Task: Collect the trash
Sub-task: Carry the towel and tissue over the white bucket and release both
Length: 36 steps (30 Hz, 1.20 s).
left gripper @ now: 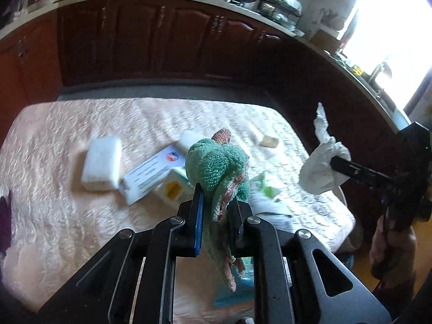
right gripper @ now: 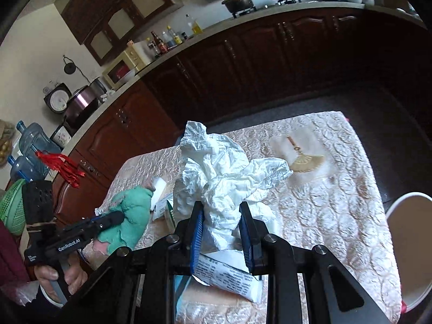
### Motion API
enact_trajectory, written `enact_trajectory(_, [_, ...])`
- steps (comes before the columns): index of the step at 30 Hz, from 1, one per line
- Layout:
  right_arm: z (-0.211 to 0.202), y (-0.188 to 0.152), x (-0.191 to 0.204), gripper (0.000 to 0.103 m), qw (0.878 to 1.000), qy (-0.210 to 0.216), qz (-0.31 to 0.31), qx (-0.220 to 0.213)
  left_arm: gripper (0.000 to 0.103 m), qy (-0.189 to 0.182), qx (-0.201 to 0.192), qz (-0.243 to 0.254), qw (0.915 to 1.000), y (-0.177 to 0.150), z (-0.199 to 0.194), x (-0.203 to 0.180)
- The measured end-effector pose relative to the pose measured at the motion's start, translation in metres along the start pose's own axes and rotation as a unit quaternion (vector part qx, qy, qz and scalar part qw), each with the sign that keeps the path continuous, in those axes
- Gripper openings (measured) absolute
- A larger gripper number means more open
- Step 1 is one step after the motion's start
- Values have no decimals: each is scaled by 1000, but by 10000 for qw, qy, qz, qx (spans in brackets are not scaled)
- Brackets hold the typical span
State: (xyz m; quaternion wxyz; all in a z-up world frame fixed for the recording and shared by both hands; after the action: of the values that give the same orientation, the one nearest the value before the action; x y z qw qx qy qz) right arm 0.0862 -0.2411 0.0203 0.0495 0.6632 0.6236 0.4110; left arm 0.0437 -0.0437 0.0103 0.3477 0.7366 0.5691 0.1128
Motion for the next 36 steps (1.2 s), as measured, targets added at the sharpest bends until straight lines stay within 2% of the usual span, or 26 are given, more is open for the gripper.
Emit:
enact_trajectory(11, [-43,-8,-36,24,9988,-277,284,-300,12,-359,-21,555,9978,20,12,-75])
enact_trajectory(22, [-89,-22,-86,24,9943,-613,685,-542,12,-554,91,953,9939,28,32,-141])
enact_trajectory(36, [-143,-39,-138,24,9831,-1125,1143,-888,12,-835,233,1454,9856,29,60,-222])
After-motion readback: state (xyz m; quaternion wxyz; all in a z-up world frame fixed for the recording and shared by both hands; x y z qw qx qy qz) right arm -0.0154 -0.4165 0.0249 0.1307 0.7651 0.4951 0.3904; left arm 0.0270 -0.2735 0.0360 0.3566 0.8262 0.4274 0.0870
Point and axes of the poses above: each gripper's, at about its wrist camera, not at the fingertips, and z roughly the way its jaws point, x to its left, y to its top, the point moved 2 cm from there along z, roughly the way its jaws point, and after that the axes turned 7 degrees about z, right-handed, at the moved point
